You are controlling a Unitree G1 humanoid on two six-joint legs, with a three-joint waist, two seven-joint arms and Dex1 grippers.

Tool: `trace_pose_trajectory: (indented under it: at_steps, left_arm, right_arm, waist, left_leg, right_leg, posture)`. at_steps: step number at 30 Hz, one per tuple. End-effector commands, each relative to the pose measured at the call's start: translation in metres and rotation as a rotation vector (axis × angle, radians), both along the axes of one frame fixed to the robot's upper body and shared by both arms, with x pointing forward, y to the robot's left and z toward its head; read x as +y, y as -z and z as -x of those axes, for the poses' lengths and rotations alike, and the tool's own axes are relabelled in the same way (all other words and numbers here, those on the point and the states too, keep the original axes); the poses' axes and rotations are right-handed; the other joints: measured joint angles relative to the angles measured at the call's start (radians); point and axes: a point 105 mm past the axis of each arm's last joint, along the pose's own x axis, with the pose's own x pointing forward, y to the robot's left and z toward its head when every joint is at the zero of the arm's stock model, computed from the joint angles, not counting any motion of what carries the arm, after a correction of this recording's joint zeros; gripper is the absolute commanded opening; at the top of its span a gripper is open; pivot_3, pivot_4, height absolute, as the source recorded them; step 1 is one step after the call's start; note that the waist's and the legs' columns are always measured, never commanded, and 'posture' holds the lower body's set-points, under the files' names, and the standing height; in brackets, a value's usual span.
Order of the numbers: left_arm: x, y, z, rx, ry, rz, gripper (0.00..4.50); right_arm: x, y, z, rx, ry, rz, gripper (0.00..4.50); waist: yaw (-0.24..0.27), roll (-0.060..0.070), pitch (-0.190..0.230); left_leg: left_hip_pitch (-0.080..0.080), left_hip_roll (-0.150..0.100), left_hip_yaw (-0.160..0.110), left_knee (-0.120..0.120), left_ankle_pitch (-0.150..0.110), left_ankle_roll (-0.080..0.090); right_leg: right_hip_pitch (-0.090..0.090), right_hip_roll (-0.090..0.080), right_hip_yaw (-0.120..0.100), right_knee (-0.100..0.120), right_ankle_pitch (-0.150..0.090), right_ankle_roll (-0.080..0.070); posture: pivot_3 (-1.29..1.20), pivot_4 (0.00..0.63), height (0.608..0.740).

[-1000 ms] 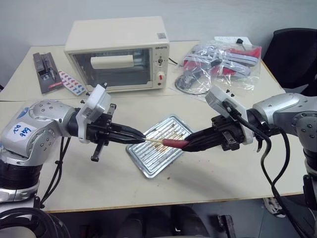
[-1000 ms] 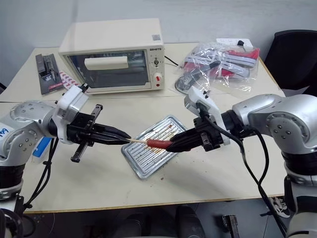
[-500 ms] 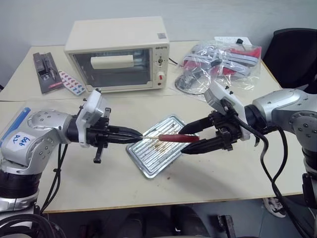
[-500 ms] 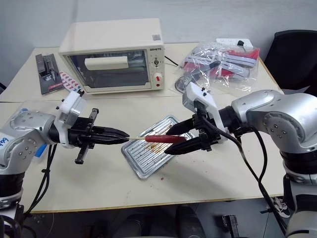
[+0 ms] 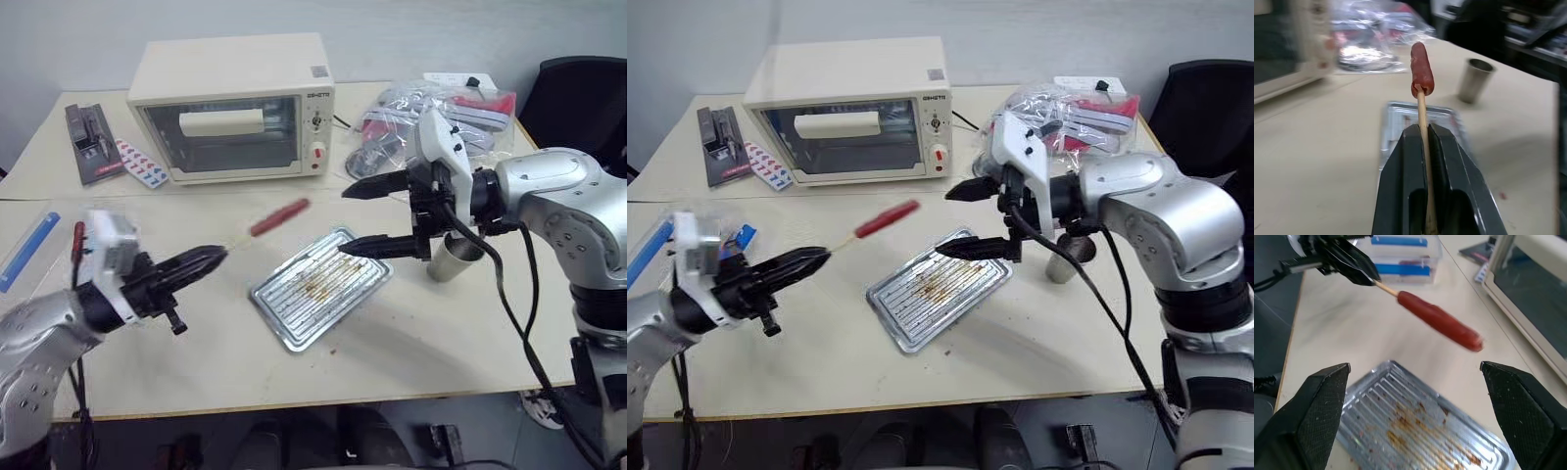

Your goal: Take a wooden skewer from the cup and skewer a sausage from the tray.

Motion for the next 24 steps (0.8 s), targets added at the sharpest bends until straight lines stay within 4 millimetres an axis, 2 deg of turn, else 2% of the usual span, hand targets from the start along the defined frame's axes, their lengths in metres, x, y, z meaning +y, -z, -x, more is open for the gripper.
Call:
trace_pose_trajectory:
  at_steps: [1, 6, 9, 15, 24]
  left_arm:
    - [0.051, -0.01, 0.012, -0.073, -0.313, 0.015, 0.0]
    - [0.117, -0.002, 0.026, -0.074, -0.656, 0.047, 0.0]
    - [0.143, 0.007, 0.025, -0.048, -0.776, 0.056, 0.0]
    - [0.171, 0.028, 0.017, 0.028, -0.914, 0.085, 0.0]
    - [0.176, 0.038, -0.003, 0.08, -0.904, 0.077, 0.0]
  right_arm:
    - [-0.001, -0.022, 0.004, -0.071, -0.021, -0.064, 4.47]
    - [0.004, -0.022, 0.004, -0.071, -0.044, -0.085, 4.47]
    - [0.007, -0.022, 0.006, -0.075, -0.061, -0.093, 4.47]
    - [0.006, -0.022, 0.007, -0.073, -0.059, -0.091, 4.47]
    - [0.003, -0.024, 0.003, -0.085, -0.024, -0.101, 4.47]
  waist:
    - [0.0, 0.0, 0.0]
    - [0.005, -0.001, -0.001]
    - [0.007, -0.001, -0.001]
    - [0.015, -0.001, -0.001]
    - [0.021, -0.002, -0.001]
  left_leg:
    - [0.0, 0.0, 0.0, 0.0, 0.0, 0.0]
    - [0.0, 0.0, 0.0, 0.0, 0.0, 0.0]
    - [0.001, 0.0, 0.0, 0.0, 0.0, 0.0]
    - [0.001, -0.001, 0.0, 0.0, 0.0, 0.0]
    - [0.001, 0.0, 0.0, 0.0, 0.0, 0.0]
  right_leg:
    - [0.0, 0.0, 0.0, 0.0, 0.0, 0.0]
    - [0.0, 0.0, 0.0, -0.001, 0.0, 0.0]
    - [0.001, 0.0, 0.0, 0.0, 0.0, 0.0]
    - [0.001, 0.0, 0.0, 0.0, 0.0, 0.0]
    - [0.001, 0.0, -0.001, 0.0, 0.0, 0.0]
  posture:
    - [0.0, 0.15, 0.74]
    - [0.0, 0.15, 0.74]
    - [0.0, 0.15, 0.74]
    - [0.0, 0.15, 0.74]
    - [0.0, 0.15, 0.74]
